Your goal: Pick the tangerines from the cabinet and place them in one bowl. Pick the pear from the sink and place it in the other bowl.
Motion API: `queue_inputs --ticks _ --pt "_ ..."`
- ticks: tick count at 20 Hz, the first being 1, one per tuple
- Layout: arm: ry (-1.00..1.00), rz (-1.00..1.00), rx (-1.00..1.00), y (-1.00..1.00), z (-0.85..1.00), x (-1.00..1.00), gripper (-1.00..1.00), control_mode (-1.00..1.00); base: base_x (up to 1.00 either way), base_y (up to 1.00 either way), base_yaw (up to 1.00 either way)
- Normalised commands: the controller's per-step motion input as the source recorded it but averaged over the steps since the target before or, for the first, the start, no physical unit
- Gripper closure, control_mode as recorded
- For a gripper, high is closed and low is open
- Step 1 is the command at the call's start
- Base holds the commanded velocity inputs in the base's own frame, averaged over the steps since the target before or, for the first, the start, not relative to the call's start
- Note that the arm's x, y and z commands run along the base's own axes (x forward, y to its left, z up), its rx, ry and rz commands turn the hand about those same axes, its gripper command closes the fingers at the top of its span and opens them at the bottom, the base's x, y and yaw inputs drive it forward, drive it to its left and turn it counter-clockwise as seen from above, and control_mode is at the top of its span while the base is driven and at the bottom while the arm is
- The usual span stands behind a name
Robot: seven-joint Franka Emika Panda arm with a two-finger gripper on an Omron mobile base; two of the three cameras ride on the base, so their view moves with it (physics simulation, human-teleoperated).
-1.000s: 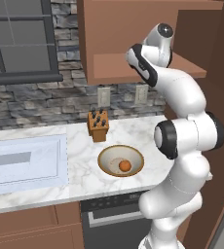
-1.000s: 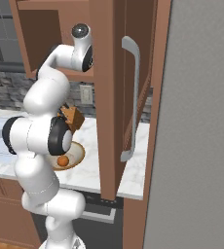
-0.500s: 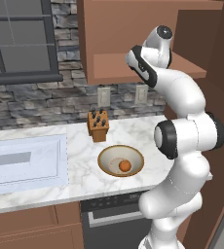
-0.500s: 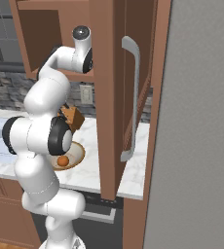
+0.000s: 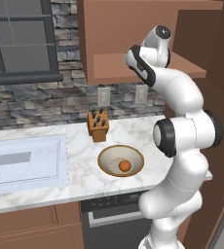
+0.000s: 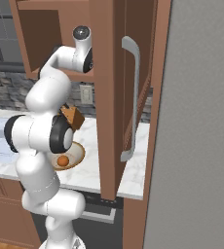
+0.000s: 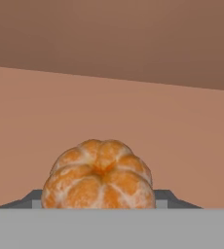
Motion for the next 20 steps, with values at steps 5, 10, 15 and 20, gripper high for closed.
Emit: queue_inputs --ticks 5,10,15,20 --pt "0.0 0.0 0.0 0.0 -0.01 0.0 1.0 -1.0 0.0 0.0 0.0" --pt "-0.01 0.0 0.0 0.0 0.0 -0.17 1.0 -1.0 0.0 0.0 0.0" --pt "-0.04 0.0 0.0 0.0 0.0 -0.33 1.0 -1.0 0.0 0.0 0.0" --pt "-0.02 0.0 0.0 -0.01 0.0 -0.45 1.0 -1.0 0.0 0.0 0.0"
